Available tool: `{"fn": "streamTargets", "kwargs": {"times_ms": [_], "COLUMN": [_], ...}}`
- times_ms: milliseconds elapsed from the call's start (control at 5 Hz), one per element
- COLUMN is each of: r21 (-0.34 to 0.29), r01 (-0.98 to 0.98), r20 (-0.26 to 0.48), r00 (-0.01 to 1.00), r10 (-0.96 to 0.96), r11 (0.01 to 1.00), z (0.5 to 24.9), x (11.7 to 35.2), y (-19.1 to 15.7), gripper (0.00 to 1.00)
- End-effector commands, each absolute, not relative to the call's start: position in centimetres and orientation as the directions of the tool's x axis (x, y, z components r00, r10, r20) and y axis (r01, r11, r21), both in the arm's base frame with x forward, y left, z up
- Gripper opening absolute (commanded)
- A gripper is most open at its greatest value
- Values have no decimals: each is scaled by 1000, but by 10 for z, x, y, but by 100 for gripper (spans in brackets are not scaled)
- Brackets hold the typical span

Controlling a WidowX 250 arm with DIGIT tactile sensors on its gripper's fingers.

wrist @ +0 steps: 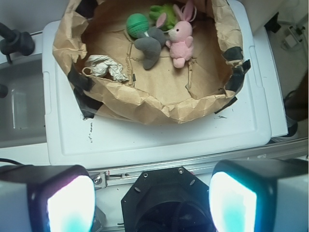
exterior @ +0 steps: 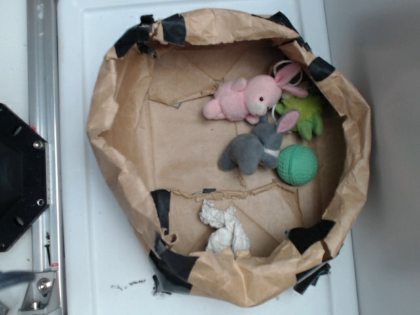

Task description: Grab the pink bunny.

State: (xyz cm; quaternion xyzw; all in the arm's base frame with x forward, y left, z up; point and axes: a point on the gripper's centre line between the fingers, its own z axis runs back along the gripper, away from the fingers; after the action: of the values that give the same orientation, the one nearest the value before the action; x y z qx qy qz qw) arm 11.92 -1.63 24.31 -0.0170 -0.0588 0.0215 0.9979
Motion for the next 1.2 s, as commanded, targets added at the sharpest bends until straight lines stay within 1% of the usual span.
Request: {"fn": "streamTargets", "kwargs": {"times_ms": [0,200,400,600,800,1000], "r21": [-37,-166,-167,-154,-47,109], "r01": [-41,-63,-50,-66,-47,-10], "r20": [117,216,324,318,278,265], "r00": [992,971,940,941,959,964], "r10": [45,99,102,113,58,-19], "r11": [998,984,985,986,998,994], "z": [243,197,169,148,116,88], "x": [119,164,205,232,243,243], "y": [-16,-3,3,12,13,43], "gripper": [100,100,100,100,100,100]}}
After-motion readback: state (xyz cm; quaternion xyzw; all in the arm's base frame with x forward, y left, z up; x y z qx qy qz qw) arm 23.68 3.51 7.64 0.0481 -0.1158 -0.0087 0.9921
